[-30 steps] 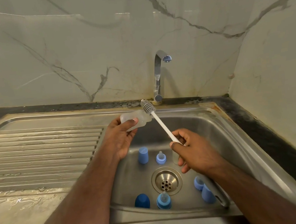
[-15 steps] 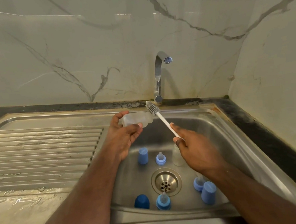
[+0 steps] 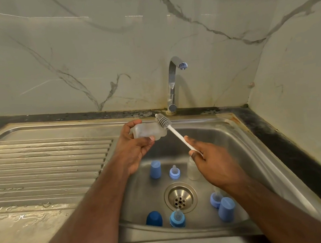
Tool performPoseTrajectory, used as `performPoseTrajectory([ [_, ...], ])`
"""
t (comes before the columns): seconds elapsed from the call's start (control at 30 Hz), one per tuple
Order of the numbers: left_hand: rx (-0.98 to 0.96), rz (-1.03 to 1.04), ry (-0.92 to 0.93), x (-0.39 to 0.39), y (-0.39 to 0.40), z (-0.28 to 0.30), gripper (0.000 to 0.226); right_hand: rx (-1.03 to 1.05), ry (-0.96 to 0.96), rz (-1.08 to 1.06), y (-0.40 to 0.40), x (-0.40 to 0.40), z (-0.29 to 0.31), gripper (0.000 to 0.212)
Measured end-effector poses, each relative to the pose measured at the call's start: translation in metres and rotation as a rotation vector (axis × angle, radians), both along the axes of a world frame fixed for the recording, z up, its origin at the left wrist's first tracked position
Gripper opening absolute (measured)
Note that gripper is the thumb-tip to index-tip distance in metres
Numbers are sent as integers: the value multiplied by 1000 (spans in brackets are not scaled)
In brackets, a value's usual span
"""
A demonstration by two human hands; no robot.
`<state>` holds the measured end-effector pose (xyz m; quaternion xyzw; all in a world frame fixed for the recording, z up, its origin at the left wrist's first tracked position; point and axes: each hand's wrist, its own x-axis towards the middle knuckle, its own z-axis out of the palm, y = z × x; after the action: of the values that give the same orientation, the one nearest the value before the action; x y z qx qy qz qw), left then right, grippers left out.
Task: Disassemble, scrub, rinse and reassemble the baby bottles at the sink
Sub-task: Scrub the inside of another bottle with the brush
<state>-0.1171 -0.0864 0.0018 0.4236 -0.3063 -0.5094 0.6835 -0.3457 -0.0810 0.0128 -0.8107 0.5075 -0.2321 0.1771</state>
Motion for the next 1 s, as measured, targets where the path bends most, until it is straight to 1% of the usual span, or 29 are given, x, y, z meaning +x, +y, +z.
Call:
performPoseTrajectory([
  [0.1,-17,-53,15,0,1,0,61,14,-10,-39,-7,-3,-2,51],
  [0.2,-40,-76,94,6,-1,-2,65,36,-70,-28,-7,-6,-3,50],
  [0.27,-51,-64,149,10,-4,-4,75,60,-91,-8,-5,-6,-4,50],
  [0.33,-44,-13,243,13,-7,-6,86,78,-105,9,-5,-5,-4,50],
  [0.37,-34,16,295,15,-8,-7,87,82,-105,16,-3,-4,-3,50],
  [0.4,-27,34,341,16,-8,-7,82,81,-102,21,-1,-3,-3,50],
  [0.5,-12,23,426,18,-8,-6,57,73,-96,42,4,1,-2,48],
  [0.57,-8,22,410,15,-8,-4,47,60,-93,56,7,4,-3,47],
  [0.6,-10,38,394,14,-8,-4,46,59,-95,64,7,5,-4,47],
  [0.7,-11,120,358,13,-10,-4,53,47,-86,91,9,5,-3,47],
  [0.77,-2,158,336,15,-10,-4,52,23,-83,98,10,3,-1,46],
  [0.9,29,171,340,17,-12,-5,51,22,-42,142,12,4,-1,45],
  [1.0,22,172,375,20,-12,-4,59,6,-11,138,10,4,-3,45],
])
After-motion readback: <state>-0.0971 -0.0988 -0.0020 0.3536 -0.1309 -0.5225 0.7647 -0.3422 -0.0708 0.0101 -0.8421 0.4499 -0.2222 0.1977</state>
